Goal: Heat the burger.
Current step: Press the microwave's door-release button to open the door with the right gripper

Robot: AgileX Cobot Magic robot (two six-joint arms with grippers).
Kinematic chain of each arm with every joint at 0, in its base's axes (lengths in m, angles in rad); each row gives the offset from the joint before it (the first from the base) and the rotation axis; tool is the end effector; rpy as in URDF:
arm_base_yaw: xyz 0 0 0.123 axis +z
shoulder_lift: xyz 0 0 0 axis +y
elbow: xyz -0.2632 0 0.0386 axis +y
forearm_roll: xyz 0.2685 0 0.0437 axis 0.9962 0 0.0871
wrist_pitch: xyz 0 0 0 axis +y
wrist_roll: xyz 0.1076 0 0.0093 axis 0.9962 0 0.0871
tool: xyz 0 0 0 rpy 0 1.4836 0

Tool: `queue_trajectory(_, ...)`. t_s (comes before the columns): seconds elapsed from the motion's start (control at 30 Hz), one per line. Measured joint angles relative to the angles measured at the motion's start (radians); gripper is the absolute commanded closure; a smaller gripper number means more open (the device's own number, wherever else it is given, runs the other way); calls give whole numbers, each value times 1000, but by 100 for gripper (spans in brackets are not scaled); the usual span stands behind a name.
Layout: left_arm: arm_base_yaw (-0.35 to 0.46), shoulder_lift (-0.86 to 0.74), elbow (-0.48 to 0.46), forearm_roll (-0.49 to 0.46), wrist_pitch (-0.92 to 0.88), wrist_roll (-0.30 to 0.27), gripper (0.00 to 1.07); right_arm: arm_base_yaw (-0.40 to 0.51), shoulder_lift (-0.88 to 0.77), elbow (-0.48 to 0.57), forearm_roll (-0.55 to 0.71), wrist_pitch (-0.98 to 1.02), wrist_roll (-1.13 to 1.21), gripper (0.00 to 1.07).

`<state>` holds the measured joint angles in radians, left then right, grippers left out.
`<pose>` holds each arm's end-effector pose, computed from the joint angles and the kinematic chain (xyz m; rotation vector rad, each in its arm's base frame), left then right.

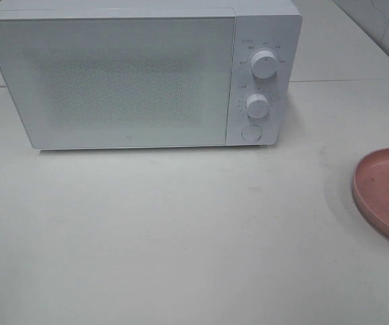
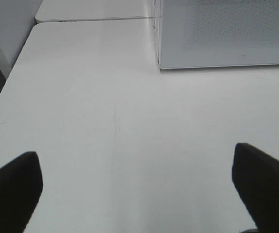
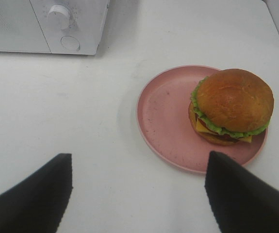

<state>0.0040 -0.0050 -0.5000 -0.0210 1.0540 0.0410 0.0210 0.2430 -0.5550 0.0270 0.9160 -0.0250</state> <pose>0.0471 -0.0018 0.2802 0.0385 2.0321 0.0032 0.0897 0.0042 0.2944 -0.0439 2.0870 0.0299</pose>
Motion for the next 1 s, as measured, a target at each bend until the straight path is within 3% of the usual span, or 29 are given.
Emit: queue_trajectory(1.0, 0, 0, 0, 0, 0, 0, 7, 0, 423, 0, 2, -392, 0, 31)
